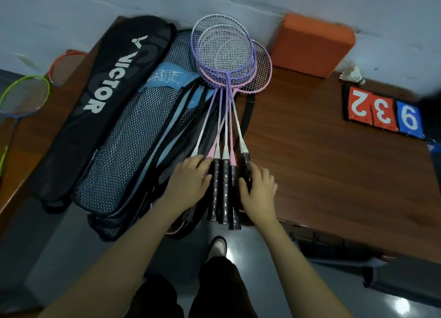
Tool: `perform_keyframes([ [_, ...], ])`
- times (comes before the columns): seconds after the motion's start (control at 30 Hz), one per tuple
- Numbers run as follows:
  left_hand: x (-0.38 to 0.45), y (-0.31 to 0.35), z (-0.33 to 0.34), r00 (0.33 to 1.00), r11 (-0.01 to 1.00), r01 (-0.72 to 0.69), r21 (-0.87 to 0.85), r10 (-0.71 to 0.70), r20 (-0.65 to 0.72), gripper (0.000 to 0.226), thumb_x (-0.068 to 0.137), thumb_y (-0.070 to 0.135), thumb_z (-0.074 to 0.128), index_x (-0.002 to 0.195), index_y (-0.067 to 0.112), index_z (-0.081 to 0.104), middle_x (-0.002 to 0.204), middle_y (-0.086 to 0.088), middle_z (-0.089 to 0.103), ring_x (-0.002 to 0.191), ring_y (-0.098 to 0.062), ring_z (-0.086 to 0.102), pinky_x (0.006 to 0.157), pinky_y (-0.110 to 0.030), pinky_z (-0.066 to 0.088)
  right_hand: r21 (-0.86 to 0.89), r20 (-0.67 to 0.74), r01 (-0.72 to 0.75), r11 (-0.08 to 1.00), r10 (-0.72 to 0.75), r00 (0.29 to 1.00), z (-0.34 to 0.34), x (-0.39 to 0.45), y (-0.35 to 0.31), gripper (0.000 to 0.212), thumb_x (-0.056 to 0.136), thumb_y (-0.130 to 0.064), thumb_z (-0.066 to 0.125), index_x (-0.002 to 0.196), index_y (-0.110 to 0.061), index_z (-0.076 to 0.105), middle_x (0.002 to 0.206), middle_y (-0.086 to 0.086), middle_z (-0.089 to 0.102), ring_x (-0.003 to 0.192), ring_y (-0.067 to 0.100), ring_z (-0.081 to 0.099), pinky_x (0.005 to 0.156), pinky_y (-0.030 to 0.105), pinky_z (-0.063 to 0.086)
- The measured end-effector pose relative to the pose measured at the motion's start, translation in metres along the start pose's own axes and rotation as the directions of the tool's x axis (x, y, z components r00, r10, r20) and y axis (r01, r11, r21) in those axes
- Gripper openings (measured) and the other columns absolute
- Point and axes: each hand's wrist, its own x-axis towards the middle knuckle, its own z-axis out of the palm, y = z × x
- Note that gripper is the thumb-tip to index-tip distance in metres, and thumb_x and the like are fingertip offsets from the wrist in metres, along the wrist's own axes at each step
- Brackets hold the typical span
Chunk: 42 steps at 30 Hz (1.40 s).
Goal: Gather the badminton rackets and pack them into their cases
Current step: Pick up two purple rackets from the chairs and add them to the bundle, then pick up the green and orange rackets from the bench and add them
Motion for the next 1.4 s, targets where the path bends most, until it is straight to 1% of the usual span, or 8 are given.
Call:
perform_keyframes([
  [0.17, -0.040, -0.052, -0.040, 0.987, 0.999, -0.050, 0.004, 0.050, -0.152, 0.042, 0.087, 0.029, 0.042, 0.119, 0.006, 0.057, 0.114, -0.012, 0.061, 0.100, -0.029, 0.060, 0.083, -0.039, 0.046, -0.007, -0.033, 0.082, 0.997, -0.082, 0.996, 0.009, -0.019, -0.055, 0.036, 0.093, -0.017, 0.050, 0.129, -0.013, 0.049, 0.120, 0.007, 0.051, 0.109, 0.024, 0.043, 0.087, 0.028, 0.023],
  [0.33, -0.116, -0.141, -0.080, 0.957, 0.999, -0.049, 0.005, 0.048, -0.286, 0.038, 0.086, 0.025, 0.042, 0.112, 0.004, 0.061, 0.103, -0.010, 0.064, 0.088, -0.028, 0.061, 0.074, -0.036, 0.046, -0.023, -0.060, 0.210, 0.977, -0.212, 0.976, 0.061, -0.057, -0.143, 0.026, 0.094, -0.017, 0.050, 0.117, -0.010, 0.059, 0.106, 0.007, 0.060, 0.098, 0.026, 0.056, 0.083, 0.039, 0.044],
  [0.47, -0.195, -0.228, -0.116, 0.963, 0.996, 0.094, -0.005, -0.092, -0.252, 0.040, 0.085, 0.025, 0.043, 0.113, 0.003, 0.061, 0.103, -0.013, 0.064, 0.088, -0.032, 0.062, 0.075, -0.040, 0.048, 0.035, -0.050, 0.269, 0.963, -0.267, 0.962, 0.123, -0.099, -0.222, 0.025, 0.094, -0.021, 0.050, 0.113, -0.009, 0.061, 0.101, 0.006, 0.061, 0.093, 0.023, 0.057, 0.079, 0.041, 0.049],
  [0.7, -0.309, -0.363, -0.149, 0.910, 0.927, 0.372, -0.050, -0.375, -0.179, 0.035, 0.090, 0.026, 0.043, 0.114, 0.006, 0.060, 0.104, -0.014, 0.063, 0.095, -0.034, 0.059, 0.081, -0.043, 0.044, 0.137, 0.176, 0.353, 0.926, -0.373, 0.911, 0.225, -0.141, -0.349, 0.023, 0.093, -0.018, 0.053, 0.113, -0.010, 0.061, 0.099, 0.002, 0.061, 0.083, 0.014, 0.056, 0.071, 0.029, 0.046],
  [0.9, -0.365, -0.435, -0.111, 0.752, 0.747, 0.653, -0.126, -0.659, -0.004, 0.027, 0.092, 0.023, 0.045, 0.112, 0.009, 0.058, 0.111, -0.012, 0.058, 0.100, -0.029, 0.055, 0.083, -0.039, 0.039, 0.031, 0.542, 0.233, 0.972, -0.212, 0.813, 0.305, -0.136, -0.399, 0.028, 0.096, -0.023, 0.046, 0.122, -0.015, 0.054, 0.115, 0.003, 0.059, 0.097, 0.017, 0.057, 0.081, 0.036, 0.049],
  [1.03, -0.379, -0.481, -0.092, 0.657, 0.644, 0.754, -0.130, -0.740, 0.141, 0.031, 0.093, 0.025, 0.044, 0.117, 0.009, 0.055, 0.116, -0.009, 0.055, 0.105, -0.027, 0.053, 0.086, -0.037, 0.042, -0.046, 0.658, 0.154, 0.987, -0.086, 0.748, 0.357, -0.116, -0.419, 0.028, 0.094, -0.023, 0.046, 0.121, -0.016, 0.053, 0.113, 0.005, 0.060, 0.098, 0.021, 0.058, 0.086, 0.043, 0.050],
  [1.2, -0.363, -0.549, -0.094, 0.473, 0.435, 0.880, -0.191, -0.837, 0.274, 0.022, 0.092, 0.023, 0.041, 0.099, 0.008, 0.055, 0.104, -0.011, 0.055, 0.098, -0.030, 0.055, 0.083, -0.038, 0.046, -0.101, 0.734, 0.105, 0.989, 0.003, 0.679, 0.423, -0.072, -0.447, 0.028, 0.093, -0.023, 0.046, 0.119, -0.017, 0.053, 0.114, 0.007, 0.060, 0.101, 0.027, 0.057, 0.086, 0.041, 0.048],
  [1.4, -0.307, -0.617, -0.112, 0.488, 0.460, 0.873, -0.165, -0.806, 0.336, 0.026, 0.094, 0.026, 0.041, 0.111, 0.010, 0.054, 0.110, -0.008, 0.051, 0.104, -0.028, 0.052, 0.088, -0.042, 0.046, -0.041, 0.715, -0.062, 0.997, 0.072, 0.695, 0.469, -0.017, -0.489, 0.026, 0.093, -0.017, 0.047, 0.117, -0.011, 0.054, 0.112, 0.013, 0.061, 0.100, 0.030, 0.058, 0.087, 0.045, 0.048],
])
